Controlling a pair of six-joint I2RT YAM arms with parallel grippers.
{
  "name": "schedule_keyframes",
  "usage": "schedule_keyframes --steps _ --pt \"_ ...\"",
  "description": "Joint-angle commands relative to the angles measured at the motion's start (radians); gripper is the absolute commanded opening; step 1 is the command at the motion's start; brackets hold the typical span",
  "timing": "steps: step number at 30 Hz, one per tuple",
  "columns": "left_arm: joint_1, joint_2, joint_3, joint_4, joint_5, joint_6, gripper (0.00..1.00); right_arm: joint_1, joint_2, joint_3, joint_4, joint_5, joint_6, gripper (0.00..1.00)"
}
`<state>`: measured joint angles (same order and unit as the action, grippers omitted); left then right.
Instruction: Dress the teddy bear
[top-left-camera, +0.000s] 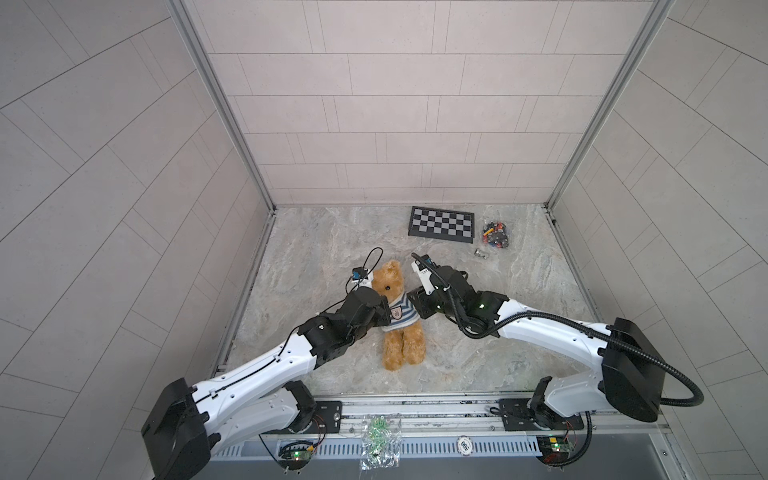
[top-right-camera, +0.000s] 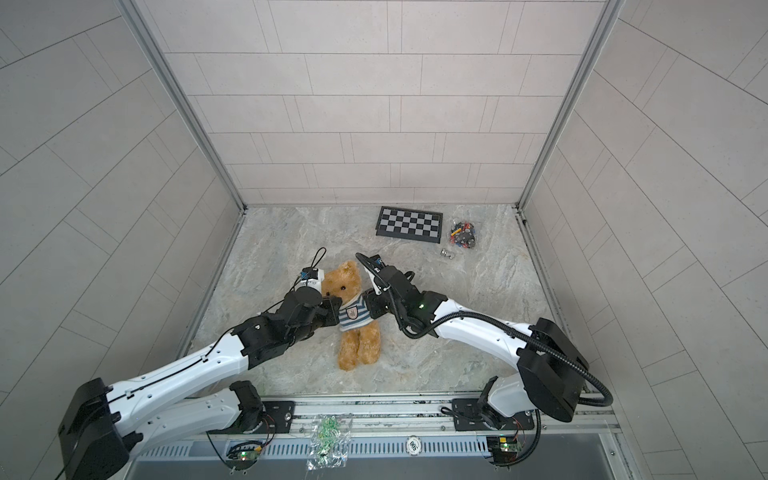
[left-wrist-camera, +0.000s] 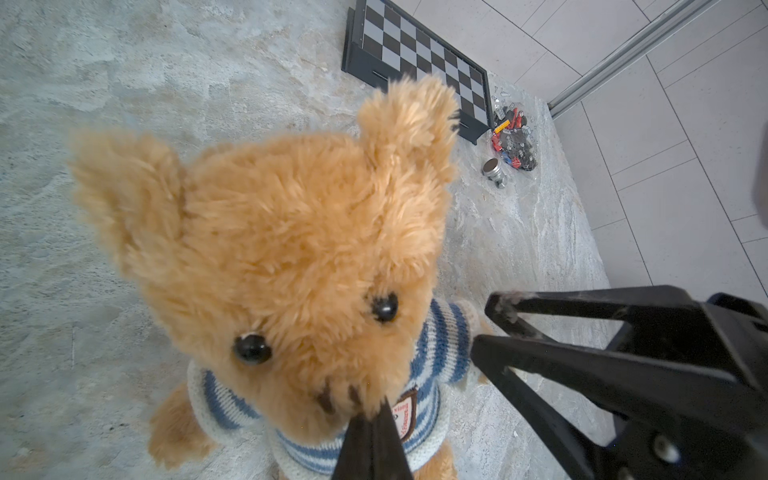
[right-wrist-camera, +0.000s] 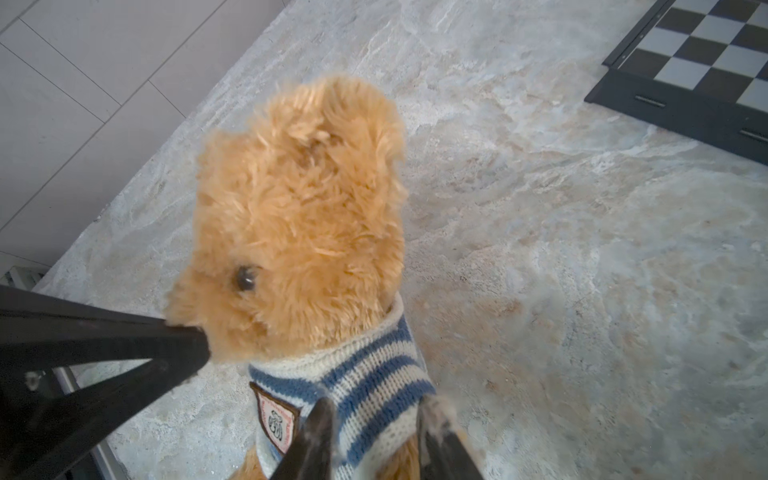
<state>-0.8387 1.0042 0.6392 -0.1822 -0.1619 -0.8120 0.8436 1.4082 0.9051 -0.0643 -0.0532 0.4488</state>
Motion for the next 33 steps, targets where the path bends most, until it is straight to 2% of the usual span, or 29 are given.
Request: schedule_keyframes --steps 1,23,33 --pt "-0.006 0.001 -0.003 0.021 -0.010 0.007 0.00 0.001 -0.011 -0.024 -0.007 0.037 0.003 0.38" --pt "-0.005 0.001 -0.006 0.017 -0.013 0.011 0.00 -0.009 -0.082 -0.135 -0.075 0.105 -0.012 0.34" --pt "-0.005 -0.007 -0.006 0.012 -0.018 0.012 0.00 -0.012 -0.121 -0.103 -0.086 0.090 -0.012 0.33"
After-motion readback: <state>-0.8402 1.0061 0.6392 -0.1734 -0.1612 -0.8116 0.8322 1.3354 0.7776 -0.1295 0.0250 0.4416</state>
